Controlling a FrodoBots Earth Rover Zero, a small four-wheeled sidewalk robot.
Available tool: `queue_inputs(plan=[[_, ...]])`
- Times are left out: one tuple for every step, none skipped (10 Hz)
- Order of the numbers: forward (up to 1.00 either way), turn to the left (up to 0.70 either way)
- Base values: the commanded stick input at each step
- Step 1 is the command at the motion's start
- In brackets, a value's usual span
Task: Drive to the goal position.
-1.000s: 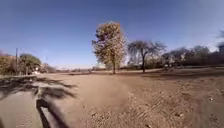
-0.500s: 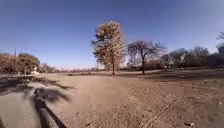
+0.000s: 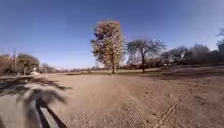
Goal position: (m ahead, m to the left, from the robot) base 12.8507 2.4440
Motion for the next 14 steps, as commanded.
queue_inputs(plan=[[0.50,0.00],[0.50,0.00],[0.50,0.00],[0.50,0.00],[0.50,0.00],[0.50,0.27],[0.50,0.44],[0.50,0.31],[0.50,0.18],[0.50,0.05],[0.50,0.00],[0.50,0.00],[0.50,0.00],[0.50,0.00]])
